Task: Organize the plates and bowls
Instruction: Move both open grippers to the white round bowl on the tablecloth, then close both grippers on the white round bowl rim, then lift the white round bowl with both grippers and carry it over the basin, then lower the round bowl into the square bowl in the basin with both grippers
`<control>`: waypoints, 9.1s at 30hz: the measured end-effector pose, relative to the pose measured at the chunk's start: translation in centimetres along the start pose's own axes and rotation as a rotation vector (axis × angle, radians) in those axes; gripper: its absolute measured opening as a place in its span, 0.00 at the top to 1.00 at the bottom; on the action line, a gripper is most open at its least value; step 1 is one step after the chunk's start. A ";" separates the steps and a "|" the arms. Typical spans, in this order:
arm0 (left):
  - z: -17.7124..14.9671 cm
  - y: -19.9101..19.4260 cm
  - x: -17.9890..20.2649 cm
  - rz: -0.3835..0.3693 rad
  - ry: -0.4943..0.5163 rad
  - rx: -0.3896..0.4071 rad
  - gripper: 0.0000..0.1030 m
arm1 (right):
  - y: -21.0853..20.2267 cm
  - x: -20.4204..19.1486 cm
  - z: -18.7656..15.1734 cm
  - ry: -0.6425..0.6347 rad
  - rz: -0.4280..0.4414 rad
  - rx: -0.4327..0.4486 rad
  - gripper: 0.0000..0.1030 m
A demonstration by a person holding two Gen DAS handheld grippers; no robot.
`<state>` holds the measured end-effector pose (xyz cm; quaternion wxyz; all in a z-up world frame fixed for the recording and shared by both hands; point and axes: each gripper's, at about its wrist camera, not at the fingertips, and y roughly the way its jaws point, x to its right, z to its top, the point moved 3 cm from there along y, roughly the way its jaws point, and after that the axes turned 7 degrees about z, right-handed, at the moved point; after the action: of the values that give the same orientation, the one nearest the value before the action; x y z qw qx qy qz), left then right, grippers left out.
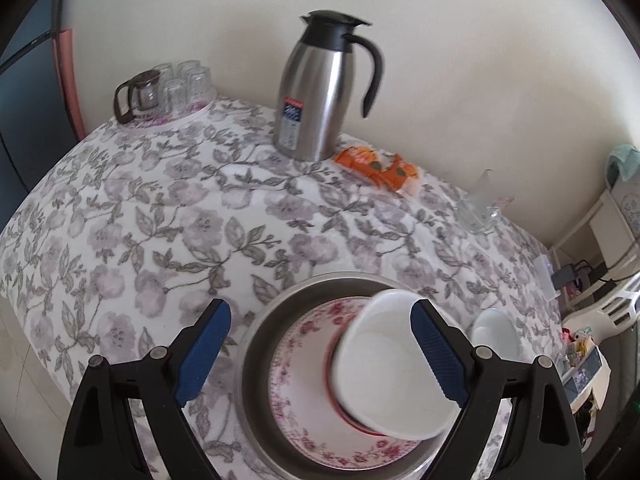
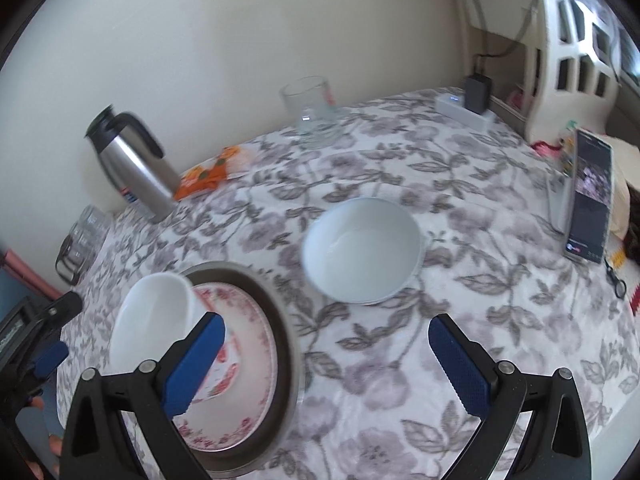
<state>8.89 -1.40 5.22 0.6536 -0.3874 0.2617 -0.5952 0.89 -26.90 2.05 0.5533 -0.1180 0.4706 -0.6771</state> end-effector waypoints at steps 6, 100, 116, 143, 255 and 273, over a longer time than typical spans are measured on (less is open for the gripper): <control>-0.8 -1.1 4.1 -0.069 0.100 0.021 0.11 | -0.3 3.4 0.5 0.077 -0.020 0.010 0.00; -7.3 11.3 21.4 -0.234 0.369 -0.170 0.68 | 9.6 10.7 0.5 0.199 0.082 -0.052 0.80; -7.8 12.2 20.9 -0.220 0.368 -0.187 0.81 | 9.7 9.7 0.6 0.166 0.117 -0.050 0.85; -8.5 12.6 21.2 -0.228 0.390 -0.201 0.83 | 9.3 9.7 0.8 0.162 0.117 -0.039 0.85; -0.9 2.1 -0.2 -0.291 0.031 -0.199 0.84 | 1.9 -11.6 -2.6 -0.178 0.176 -0.080 0.78; -0.5 1.2 -0.2 -0.313 0.025 -0.163 0.84 | 1.1 -11.8 -2.3 -0.220 0.115 -0.068 0.68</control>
<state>9.17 -1.29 3.97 0.5163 -0.4675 0.2537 -0.6712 4.26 -15.49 4.20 0.6351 -0.1830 0.4359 -0.6109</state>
